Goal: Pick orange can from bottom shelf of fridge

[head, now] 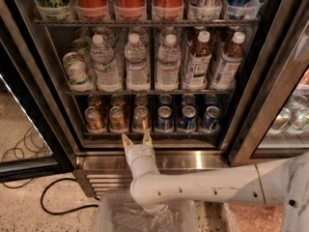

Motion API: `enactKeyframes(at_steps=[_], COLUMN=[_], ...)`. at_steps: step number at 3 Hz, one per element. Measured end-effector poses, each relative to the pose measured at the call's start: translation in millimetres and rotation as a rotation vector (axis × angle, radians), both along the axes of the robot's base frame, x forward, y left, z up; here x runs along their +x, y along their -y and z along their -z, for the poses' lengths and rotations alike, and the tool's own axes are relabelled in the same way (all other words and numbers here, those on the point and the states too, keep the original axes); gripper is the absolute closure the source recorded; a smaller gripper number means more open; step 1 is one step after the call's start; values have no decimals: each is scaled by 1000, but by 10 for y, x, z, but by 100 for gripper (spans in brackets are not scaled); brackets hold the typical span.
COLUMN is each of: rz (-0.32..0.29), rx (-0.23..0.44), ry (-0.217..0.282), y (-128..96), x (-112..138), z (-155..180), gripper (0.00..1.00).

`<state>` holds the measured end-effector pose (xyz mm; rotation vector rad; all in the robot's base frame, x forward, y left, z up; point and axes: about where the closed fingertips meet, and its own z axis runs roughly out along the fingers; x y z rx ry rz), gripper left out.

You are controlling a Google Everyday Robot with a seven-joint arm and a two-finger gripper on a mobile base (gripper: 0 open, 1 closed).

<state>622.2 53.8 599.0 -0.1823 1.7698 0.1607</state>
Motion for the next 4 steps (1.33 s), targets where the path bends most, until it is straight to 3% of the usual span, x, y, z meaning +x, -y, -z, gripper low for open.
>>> enactKeyframes(at_steps=[3, 4], rz=[39, 50], rx=[16, 20], ry=[15, 5], y=[9, 25], x=[166, 225], z=[-22, 36], gripper=[31, 25])
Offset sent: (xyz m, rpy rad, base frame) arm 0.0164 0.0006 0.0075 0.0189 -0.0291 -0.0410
